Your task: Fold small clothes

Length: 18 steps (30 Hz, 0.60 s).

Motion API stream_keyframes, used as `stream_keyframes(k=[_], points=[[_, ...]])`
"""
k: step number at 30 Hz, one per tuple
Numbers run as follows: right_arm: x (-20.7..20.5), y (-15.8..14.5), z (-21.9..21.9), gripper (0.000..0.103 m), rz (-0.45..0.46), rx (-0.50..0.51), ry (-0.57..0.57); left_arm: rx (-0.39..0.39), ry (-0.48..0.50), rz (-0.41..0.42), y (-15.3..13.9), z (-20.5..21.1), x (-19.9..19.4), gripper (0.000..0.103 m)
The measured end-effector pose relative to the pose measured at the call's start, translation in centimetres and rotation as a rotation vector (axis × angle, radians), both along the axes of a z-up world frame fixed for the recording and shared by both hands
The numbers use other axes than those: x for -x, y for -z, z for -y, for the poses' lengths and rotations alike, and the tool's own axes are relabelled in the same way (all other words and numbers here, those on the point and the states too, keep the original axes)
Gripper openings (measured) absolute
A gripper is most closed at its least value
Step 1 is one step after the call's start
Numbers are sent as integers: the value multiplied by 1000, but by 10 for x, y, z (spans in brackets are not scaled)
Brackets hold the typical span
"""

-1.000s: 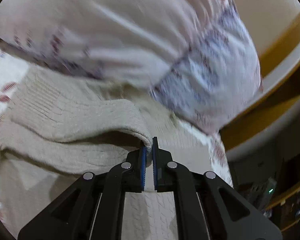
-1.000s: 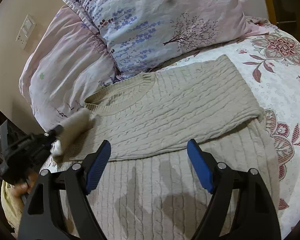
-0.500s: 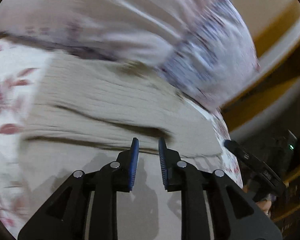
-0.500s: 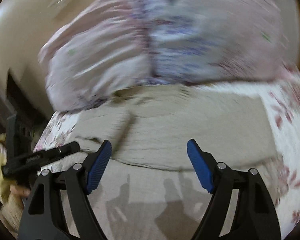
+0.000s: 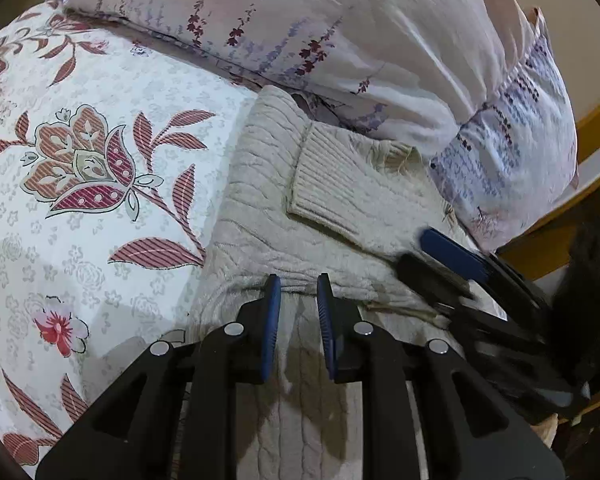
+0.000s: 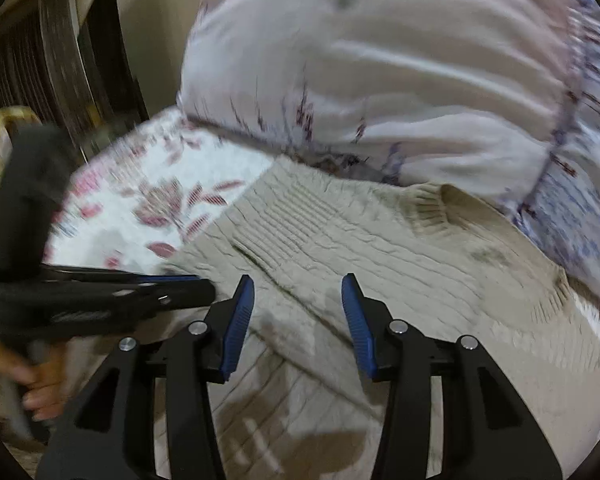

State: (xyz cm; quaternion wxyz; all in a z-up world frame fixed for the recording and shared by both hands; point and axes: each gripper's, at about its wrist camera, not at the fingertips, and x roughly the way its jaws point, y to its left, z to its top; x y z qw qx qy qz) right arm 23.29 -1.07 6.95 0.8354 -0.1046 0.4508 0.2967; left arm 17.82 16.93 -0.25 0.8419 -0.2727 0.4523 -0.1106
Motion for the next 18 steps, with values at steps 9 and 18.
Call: stream_keyframes(k=[9,18], points=[[-6,19,15,8,-10,-20,89,11,14,5,1,0,1,19],[5,-24,154,5,-16,-449,493,27,18,-4,0,-1,1,20]])
